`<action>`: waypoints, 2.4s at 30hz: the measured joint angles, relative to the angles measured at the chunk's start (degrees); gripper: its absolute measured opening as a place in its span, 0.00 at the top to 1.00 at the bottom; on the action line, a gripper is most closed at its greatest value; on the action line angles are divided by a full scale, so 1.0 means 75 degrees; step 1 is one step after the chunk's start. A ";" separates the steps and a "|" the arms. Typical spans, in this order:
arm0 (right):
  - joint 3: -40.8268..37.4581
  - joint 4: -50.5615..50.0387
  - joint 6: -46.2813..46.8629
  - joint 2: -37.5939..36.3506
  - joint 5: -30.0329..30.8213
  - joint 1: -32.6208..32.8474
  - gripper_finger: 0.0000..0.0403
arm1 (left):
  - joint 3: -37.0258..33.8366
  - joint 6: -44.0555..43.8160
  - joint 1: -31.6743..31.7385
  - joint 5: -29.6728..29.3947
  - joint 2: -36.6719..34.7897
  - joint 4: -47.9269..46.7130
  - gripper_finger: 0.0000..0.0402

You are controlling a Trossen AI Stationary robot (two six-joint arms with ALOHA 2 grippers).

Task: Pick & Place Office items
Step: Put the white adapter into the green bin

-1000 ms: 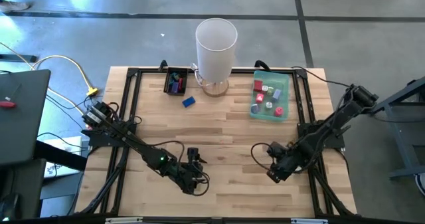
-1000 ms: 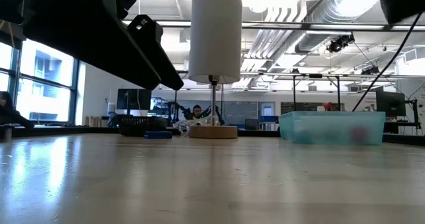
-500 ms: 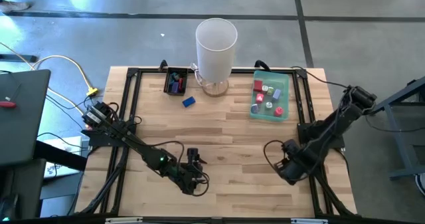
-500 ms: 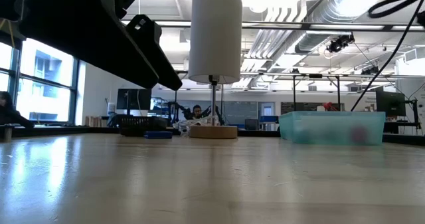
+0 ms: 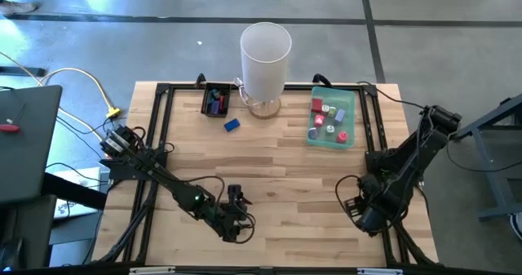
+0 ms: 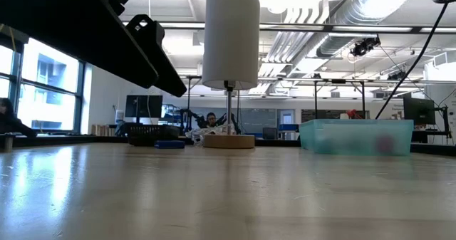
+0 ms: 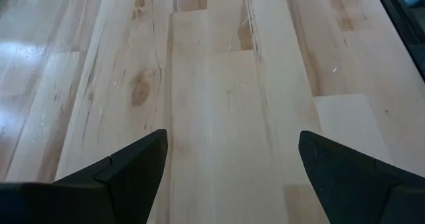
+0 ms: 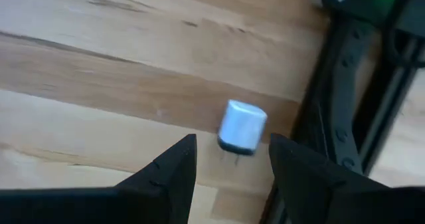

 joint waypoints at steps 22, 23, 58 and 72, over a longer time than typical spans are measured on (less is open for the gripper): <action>-0.0004 0.0280 0.0200 0.1132 -0.0374 0.0046 0.56 | 0.0008 -0.0020 -0.0183 -0.0006 0.0000 0.0000 0.17; -0.0023 0.0295 0.0206 0.1132 -0.0422 0.0046 0.56 | 0.0008 -0.0020 -0.0176 -0.0006 0.0000 0.0000 0.17; -0.1580 0.2793 0.0365 0.1123 -0.0437 0.0045 0.56 | 0.0008 -0.0014 -0.0151 -0.0041 -0.0001 0.0028 0.17; -0.1585 0.2956 -0.0333 0.1127 0.0090 0.0017 0.70 | 0.0008 -0.0014 -0.0151 -0.0044 0.0000 0.0027 0.17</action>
